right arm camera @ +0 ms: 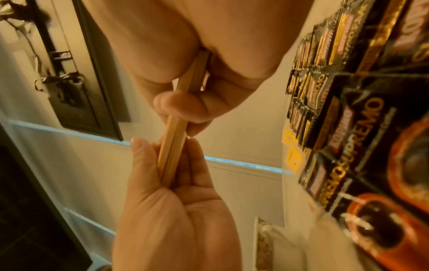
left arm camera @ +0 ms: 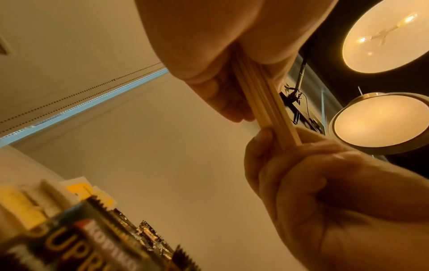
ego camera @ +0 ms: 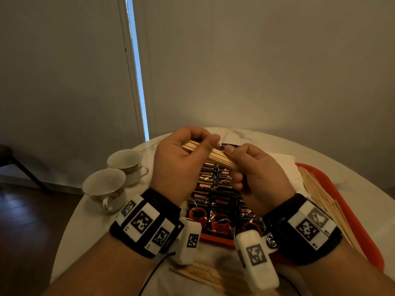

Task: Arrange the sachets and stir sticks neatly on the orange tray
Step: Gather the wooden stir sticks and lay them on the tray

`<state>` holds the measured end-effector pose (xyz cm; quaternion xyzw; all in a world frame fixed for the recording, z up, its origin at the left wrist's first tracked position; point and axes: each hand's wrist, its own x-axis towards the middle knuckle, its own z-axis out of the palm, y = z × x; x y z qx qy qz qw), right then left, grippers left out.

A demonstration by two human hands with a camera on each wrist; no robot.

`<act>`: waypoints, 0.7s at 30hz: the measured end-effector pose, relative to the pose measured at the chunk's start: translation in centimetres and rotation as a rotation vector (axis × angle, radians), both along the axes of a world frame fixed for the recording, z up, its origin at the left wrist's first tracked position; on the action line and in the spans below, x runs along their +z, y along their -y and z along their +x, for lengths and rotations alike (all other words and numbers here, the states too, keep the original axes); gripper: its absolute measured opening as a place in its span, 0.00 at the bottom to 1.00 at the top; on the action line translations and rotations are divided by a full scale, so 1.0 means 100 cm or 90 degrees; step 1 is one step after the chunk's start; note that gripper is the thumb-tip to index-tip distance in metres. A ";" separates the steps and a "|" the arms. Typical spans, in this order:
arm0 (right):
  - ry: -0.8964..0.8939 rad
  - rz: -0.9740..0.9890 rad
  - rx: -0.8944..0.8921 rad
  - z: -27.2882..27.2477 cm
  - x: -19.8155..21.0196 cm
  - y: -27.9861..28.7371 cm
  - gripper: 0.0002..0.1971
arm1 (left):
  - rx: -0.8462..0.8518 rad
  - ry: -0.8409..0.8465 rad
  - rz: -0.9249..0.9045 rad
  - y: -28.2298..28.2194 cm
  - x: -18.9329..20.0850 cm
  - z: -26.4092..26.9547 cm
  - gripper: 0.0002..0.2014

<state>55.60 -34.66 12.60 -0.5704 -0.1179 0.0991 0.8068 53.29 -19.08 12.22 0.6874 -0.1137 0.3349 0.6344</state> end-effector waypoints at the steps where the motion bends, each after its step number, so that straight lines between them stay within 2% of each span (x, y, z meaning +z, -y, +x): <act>1: -0.010 0.010 0.009 0.000 0.001 0.000 0.11 | -0.013 0.009 -0.006 -0.001 0.001 -0.001 0.13; 3: -0.038 0.028 0.043 -0.001 0.004 0.001 0.11 | -0.073 0.037 -0.036 -0.002 0.006 -0.002 0.19; 5: -0.087 0.041 0.078 -0.003 0.007 0.002 0.11 | -0.177 0.062 -0.095 -0.001 0.010 -0.004 0.23; 8: -0.183 0.082 0.111 -0.005 0.010 0.003 0.07 | -0.301 0.069 -0.196 0.008 0.017 -0.007 0.16; 10: -0.224 0.073 0.111 -0.004 0.011 0.003 0.09 | -0.285 0.055 -0.244 0.012 0.020 -0.005 0.14; 12: -0.254 0.070 0.087 -0.002 0.012 0.003 0.10 | -0.242 0.042 -0.245 0.014 0.023 -0.003 0.11; 16: -0.280 0.112 0.089 -0.003 0.017 0.003 0.12 | -0.199 0.023 -0.147 0.018 0.028 -0.006 0.10; 19: -0.255 0.116 0.116 -0.008 0.026 0.010 0.12 | -0.212 0.009 -0.109 0.019 0.041 -0.006 0.12; 21: -0.176 0.062 0.118 -0.010 0.034 0.018 0.10 | -0.203 -0.019 -0.143 0.019 0.054 0.000 0.11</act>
